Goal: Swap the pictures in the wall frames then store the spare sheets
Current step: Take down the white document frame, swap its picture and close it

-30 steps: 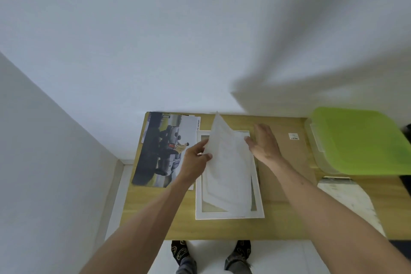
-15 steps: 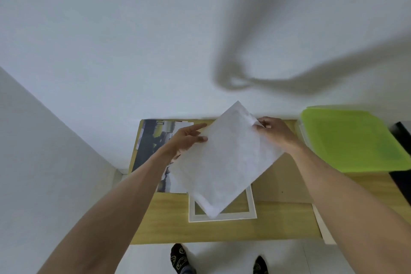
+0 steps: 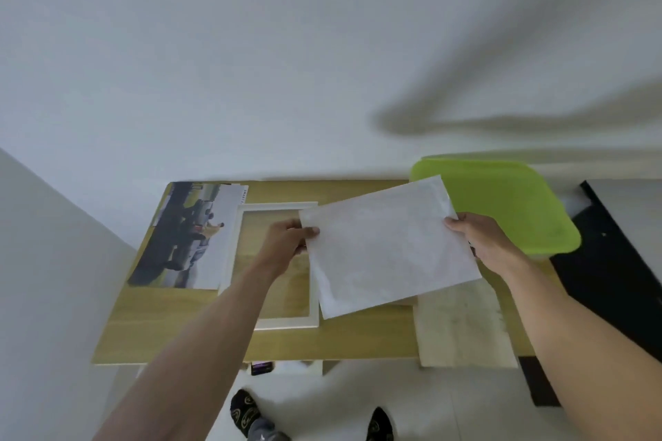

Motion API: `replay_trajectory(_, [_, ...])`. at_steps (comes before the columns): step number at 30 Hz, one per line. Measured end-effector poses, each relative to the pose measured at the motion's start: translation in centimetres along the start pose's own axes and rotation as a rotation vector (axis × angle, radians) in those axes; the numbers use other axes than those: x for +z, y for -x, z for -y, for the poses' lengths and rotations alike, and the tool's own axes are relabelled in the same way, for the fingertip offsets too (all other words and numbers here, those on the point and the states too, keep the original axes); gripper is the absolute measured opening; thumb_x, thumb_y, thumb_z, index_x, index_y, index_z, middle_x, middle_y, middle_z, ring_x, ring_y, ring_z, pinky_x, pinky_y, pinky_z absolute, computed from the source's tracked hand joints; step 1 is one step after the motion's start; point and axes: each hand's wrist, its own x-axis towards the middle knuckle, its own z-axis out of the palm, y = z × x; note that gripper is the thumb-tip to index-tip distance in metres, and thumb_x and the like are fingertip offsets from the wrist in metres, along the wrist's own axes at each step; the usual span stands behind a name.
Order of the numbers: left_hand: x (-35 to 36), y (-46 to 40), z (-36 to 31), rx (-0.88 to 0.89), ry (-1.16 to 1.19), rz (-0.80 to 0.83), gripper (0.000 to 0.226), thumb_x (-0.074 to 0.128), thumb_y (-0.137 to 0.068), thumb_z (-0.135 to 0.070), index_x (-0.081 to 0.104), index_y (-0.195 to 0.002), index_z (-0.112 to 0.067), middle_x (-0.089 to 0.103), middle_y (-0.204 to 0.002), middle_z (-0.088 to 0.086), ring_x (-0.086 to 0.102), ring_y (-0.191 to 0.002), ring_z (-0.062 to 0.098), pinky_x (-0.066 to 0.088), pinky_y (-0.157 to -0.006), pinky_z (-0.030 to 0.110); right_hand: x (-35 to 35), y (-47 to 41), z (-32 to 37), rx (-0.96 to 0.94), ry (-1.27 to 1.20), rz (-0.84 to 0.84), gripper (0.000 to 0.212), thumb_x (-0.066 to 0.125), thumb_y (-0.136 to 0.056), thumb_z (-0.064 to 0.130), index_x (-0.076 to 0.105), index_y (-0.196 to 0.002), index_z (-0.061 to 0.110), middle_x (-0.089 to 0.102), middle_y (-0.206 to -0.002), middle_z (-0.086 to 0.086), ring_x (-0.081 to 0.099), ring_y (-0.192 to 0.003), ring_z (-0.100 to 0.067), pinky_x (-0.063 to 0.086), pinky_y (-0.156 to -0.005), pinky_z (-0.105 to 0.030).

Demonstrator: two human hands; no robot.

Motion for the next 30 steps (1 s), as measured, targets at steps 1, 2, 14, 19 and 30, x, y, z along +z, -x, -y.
replay_trajectory(1, [1.7, 0.2, 0.4, -0.012, 0.017, 0.004, 0.016, 0.072, -0.081, -0.001, 0.068, -0.096, 0.0, 0.074, -0.094, 0.013, 0.072, -0.077, 0.022, 0.054, -0.06, 0.024, -1.6, 0.1, -0.9, 0.01, 0.016, -0.01, 0.017, 0.069, -0.089, 0.018, 0.069, -0.098, 0.003, 0.073, -0.101, -0.013, 0.068, -0.084, -0.027, 0.049, -0.077, -0.037])
replay_trajectory(2, [3.3, 0.5, 0.9, -0.026, 0.021, 0.011, 0.015, 0.072, -0.082, -0.001, 0.067, -0.095, 0.0, 0.074, -0.094, 0.013, 0.073, -0.078, 0.023, 0.054, -0.061, 0.025, -3.2, 0.2, -1.8, 0.028, 0.031, -0.024, 0.023, 0.069, -0.089, 0.019, 0.068, -0.103, 0.0, 0.072, -0.103, -0.014, 0.068, -0.088, -0.029, 0.048, -0.08, -0.039])
replay_trajectory(14, [16.7, 1.7, 7.7, -0.149, -0.218, 0.102, 0.012, 0.068, -0.086, 0.0, 0.065, -0.097, 0.001, 0.072, -0.087, 0.013, 0.071, -0.068, 0.021, 0.056, -0.054, 0.029, -15.1, 2.8, -12.1, 0.309, 0.229, -0.026, 0.02, 0.061, -0.091, 0.021, 0.069, -0.102, 0.006, 0.073, -0.099, -0.011, 0.069, -0.093, -0.029, 0.051, -0.077, -0.037])
replay_trajectory(19, [20.1, 0.9, 9.9, -0.198, -0.223, 0.054, 0.016, 0.061, -0.082, 0.01, 0.063, -0.09, -0.004, 0.071, -0.092, 0.018, 0.07, -0.074, 0.029, 0.059, -0.061, 0.036, -16.5, 2.1, -14.6, 0.375, 0.267, -0.098, 0.019, 0.06, -0.091, 0.017, 0.065, -0.103, 0.004, 0.069, -0.101, -0.014, 0.066, -0.091, -0.03, 0.053, -0.077, -0.04])
replay_trajectory(30, [24.5, 0.3, 11.9, -0.029, -0.562, -0.078, 0.035, 0.055, -0.073, 0.008, 0.065, -0.103, -0.006, 0.066, -0.081, 0.002, 0.06, -0.073, 0.023, 0.052, -0.064, 0.032, -17.3, -1.6, -17.2, 0.216, 0.48, -0.255, 0.028, 0.055, -0.096, 0.023, 0.058, -0.118, 0.007, 0.061, -0.104, -0.006, 0.058, -0.089, -0.024, 0.046, -0.073, -0.035])
